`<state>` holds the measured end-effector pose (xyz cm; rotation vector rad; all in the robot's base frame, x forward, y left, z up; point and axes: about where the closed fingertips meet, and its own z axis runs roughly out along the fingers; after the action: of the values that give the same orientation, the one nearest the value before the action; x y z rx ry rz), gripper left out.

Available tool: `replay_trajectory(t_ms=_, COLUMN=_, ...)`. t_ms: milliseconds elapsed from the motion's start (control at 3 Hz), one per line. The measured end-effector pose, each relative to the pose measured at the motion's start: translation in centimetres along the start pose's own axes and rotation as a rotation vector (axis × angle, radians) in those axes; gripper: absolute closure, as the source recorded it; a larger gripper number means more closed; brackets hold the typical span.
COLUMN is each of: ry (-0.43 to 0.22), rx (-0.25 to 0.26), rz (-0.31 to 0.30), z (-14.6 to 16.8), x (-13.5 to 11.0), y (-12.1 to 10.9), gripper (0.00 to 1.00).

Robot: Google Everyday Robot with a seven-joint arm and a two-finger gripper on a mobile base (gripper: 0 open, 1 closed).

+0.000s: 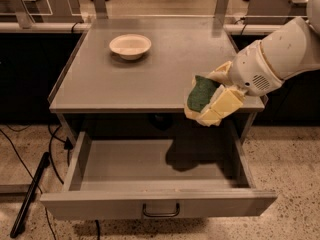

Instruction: Place sponge into top drawer

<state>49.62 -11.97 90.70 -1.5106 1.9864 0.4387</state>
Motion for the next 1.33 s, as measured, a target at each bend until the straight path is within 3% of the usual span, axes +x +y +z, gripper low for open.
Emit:
replay_trajectory(t_ms=333, ry=0.0, rx=0.0, rz=0.0, z=0.0, x=0.0, y=0.0, gripper=1.0)
replay_trajectory(t_ms=1333, ry=-0.001, rx=-0.038, rz=-0.008, z=4.8, x=5.2, y=2.4, gripper=1.0)
